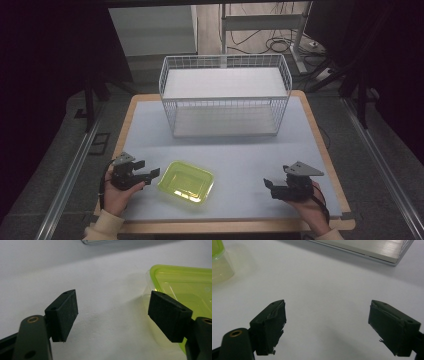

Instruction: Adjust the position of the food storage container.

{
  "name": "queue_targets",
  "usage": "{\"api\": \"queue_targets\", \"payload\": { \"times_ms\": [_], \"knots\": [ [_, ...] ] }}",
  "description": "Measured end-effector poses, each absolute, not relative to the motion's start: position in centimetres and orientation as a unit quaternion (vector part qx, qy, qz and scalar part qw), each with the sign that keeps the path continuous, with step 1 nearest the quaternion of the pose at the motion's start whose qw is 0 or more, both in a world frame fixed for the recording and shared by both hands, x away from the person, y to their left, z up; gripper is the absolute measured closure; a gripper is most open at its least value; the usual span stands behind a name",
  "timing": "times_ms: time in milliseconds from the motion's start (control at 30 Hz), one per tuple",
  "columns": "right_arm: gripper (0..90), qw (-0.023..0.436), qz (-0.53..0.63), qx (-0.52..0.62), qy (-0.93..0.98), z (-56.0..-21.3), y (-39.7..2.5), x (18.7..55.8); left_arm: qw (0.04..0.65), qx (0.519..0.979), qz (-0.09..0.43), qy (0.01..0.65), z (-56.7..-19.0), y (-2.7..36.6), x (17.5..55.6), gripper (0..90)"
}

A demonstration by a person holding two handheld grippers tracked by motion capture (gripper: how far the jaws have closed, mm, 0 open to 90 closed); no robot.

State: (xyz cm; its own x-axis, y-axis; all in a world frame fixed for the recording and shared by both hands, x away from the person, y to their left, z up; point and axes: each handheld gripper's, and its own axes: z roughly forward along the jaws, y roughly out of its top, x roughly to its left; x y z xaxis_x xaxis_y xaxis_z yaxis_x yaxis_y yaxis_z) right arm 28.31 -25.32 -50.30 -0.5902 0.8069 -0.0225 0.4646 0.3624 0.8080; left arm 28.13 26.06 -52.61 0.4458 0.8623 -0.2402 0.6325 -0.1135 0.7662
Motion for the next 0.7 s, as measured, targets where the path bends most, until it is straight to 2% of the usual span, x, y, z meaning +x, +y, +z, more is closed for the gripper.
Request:
{"api": "queue_targets", "payload": {
  "times_ms": [700],
  "knots": [
    [19.3,0.217,0.392,0.392,0.804,-50.57,-25.4,28.31,0.434,0.731,0.13,0.509,-52.31,26.34,28.13,25.1]
  ]
}}
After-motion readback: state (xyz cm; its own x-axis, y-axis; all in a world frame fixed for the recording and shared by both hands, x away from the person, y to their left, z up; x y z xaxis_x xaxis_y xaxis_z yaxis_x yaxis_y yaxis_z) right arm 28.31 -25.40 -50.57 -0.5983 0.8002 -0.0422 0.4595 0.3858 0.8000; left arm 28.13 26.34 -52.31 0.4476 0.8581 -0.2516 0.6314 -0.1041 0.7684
